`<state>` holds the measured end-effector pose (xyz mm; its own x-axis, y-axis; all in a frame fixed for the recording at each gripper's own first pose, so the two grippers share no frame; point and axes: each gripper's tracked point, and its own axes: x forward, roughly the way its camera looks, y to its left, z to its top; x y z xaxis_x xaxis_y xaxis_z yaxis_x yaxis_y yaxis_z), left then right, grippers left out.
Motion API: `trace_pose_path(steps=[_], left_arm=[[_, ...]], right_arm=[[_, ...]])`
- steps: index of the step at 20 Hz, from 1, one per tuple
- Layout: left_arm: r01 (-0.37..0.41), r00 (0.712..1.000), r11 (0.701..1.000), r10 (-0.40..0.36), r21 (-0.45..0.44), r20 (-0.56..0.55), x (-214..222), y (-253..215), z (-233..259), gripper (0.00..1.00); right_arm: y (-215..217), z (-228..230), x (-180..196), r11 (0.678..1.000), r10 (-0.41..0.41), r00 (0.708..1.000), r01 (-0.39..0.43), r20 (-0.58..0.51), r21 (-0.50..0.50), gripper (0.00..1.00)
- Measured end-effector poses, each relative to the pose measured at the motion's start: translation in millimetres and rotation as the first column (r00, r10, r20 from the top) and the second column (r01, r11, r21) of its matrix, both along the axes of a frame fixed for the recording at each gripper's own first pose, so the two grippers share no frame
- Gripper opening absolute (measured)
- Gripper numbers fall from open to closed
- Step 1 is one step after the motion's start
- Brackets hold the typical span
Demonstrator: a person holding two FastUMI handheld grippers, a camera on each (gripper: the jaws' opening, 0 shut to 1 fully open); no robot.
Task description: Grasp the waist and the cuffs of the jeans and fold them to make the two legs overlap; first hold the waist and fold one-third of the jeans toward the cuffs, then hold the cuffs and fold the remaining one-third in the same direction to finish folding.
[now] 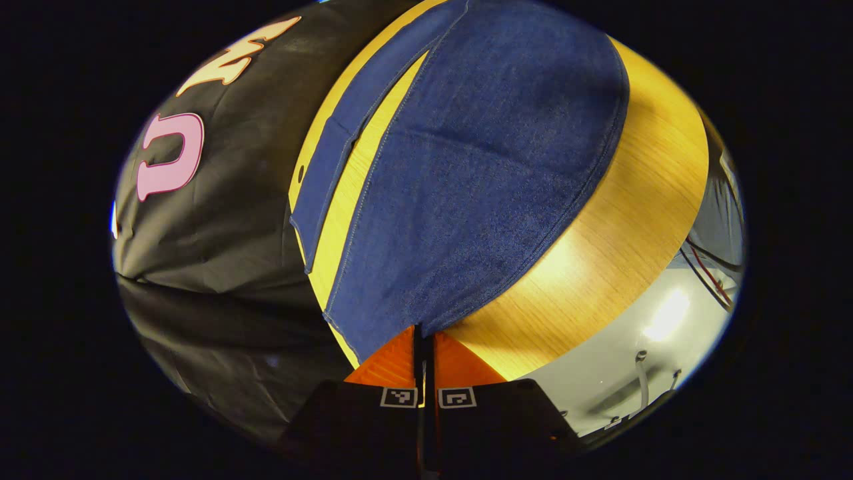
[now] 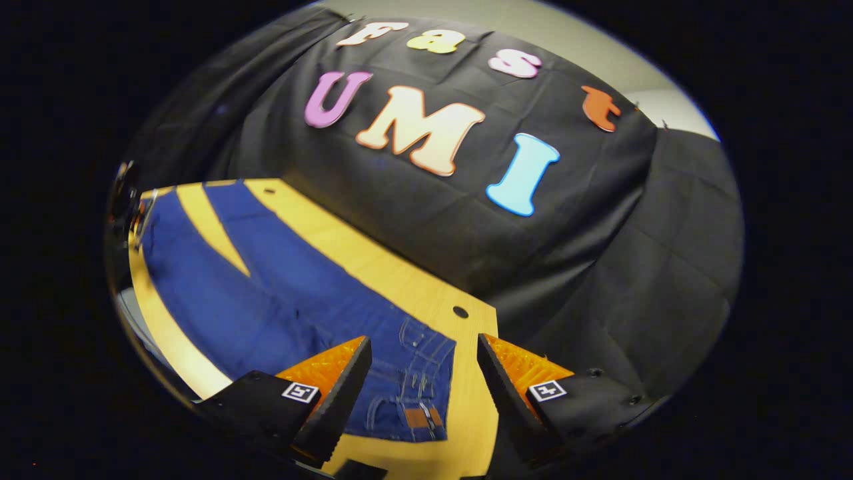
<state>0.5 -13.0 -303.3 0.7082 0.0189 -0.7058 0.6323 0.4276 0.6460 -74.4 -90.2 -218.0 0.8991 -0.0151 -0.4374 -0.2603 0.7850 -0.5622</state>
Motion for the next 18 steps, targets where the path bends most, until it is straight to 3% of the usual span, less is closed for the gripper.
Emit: trace_pose_path(steps=[4, 7, 12, 15, 18], left_arm=[[-0.011, 1.0, 1.0, 0.011, 0.006, -0.022, -1, 2, 0, 0.0], [-0.005, 1.0, 1.0, 0.006, 0.028, -0.025, -1, 2, 1, 0.0], [0.001, 0.999, 0.999, 0.001, 0.05, -0.036, -2, 2, 2, 0.0], [0.003, 0.999, 0.998, 0.0, 0.057, -0.047, -2, 1, 0, 0.0], [0.008, 0.999, 0.998, -0.004, 0.066, -0.053, -4, 2, 0, 0.0]], right_arm=[[-3, -48, -31, 0.979, 0.109, 0.986, -0.129, -0.129, -0.155, 0.98], [5, -80, -63, 0.937, 0.212, 0.957, -0.257, -0.198, -0.236, 1.0], [5, -140, -89, 0.883, 0.262, 0.907, -0.363, -0.331, -0.297, 0.98], [9, -160, -92, 0.801, 0.317, 0.875, -0.454, -0.367, -0.391, 1.0], [17, -162, -93, 0.69, 0.393, 0.844, -0.533, -0.364, -0.49, 0.93]])
